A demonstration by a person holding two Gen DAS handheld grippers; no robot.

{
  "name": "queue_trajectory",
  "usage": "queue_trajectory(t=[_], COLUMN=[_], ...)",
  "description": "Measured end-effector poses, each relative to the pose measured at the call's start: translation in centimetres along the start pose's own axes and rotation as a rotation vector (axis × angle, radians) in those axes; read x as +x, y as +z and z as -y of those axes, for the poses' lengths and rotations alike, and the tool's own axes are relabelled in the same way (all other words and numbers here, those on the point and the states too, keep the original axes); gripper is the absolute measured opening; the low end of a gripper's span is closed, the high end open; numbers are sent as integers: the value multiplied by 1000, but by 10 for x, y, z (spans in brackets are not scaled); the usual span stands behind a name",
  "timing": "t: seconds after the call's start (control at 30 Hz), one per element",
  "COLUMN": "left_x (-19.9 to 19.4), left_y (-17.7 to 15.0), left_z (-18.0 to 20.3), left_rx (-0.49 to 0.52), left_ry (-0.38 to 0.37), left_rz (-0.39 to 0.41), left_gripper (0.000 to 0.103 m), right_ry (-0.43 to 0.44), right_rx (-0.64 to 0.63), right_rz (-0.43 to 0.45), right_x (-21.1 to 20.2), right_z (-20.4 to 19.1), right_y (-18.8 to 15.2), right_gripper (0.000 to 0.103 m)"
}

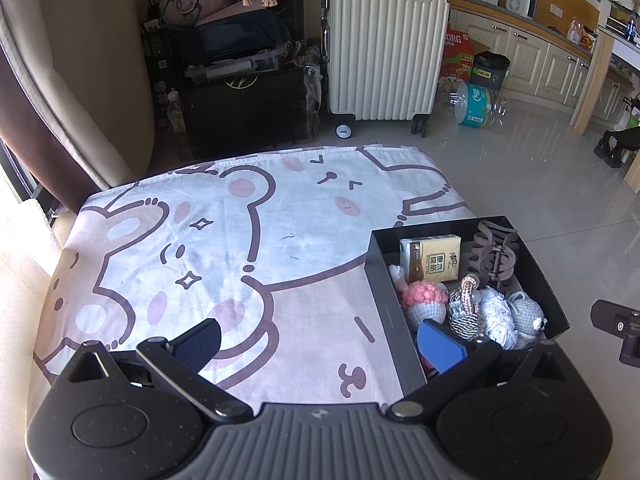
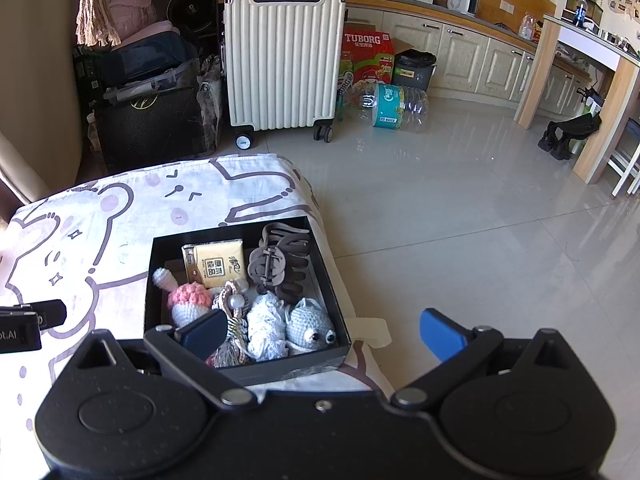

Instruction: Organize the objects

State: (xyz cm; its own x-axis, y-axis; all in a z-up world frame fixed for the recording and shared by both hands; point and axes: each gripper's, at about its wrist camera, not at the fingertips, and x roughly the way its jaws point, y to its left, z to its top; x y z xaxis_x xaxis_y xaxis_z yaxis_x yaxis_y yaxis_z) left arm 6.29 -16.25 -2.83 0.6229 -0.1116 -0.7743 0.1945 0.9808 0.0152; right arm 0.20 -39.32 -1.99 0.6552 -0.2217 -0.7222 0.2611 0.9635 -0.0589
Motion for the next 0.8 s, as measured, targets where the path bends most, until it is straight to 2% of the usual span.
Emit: queue_trajectory(t=[0.8], left_x=[0], left_y=[0], left_z=[0], left_rx=[-1], left_ry=[1], left_rz=[-2], left_gripper=[103], right_ry=[-1], right_rx=[-1], right_rz=[-4], right_x=[1], right_z=[1], right_y=[-4], right_gripper=[103])
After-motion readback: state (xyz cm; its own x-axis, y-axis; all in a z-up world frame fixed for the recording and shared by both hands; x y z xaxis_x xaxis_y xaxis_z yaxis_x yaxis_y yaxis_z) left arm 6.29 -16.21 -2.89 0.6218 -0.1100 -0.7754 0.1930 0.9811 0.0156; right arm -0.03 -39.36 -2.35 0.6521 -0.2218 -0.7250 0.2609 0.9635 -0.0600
